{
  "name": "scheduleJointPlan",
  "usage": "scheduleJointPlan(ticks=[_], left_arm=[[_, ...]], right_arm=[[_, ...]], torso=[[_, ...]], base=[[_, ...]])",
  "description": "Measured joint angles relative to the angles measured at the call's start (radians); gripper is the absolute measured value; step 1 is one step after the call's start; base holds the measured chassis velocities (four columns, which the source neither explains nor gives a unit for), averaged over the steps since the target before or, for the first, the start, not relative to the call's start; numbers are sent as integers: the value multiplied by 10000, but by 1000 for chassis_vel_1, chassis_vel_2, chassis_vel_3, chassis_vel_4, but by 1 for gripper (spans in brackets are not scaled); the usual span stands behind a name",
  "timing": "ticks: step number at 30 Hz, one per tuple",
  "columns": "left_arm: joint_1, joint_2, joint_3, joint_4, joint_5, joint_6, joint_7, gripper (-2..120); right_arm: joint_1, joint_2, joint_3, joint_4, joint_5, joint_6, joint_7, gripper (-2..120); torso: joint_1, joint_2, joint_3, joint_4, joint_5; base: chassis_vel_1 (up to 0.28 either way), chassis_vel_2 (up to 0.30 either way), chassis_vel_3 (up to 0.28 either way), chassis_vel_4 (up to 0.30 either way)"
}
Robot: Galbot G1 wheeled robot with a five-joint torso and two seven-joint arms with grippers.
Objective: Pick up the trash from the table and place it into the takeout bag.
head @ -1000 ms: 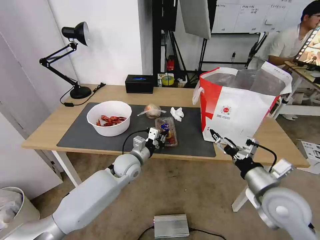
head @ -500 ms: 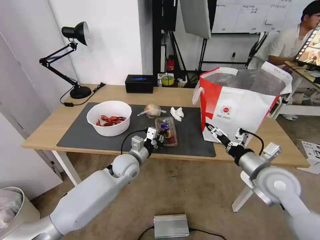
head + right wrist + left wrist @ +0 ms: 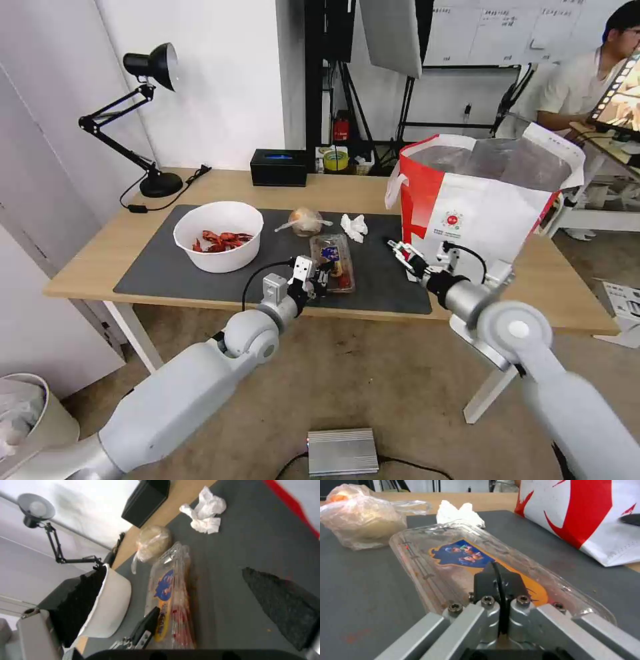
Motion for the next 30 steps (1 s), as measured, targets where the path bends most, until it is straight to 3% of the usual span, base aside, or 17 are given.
scheduleJointPlan(ticks=[30], left_arm=[[121,11,-102,-155,-128,-216,-240,0]], right_arm=[[3199,1847,-1494,-2998,532,-1867,2112,100]], torso=[[1,0,0,0,0]], base=[[0,0,0,0]])
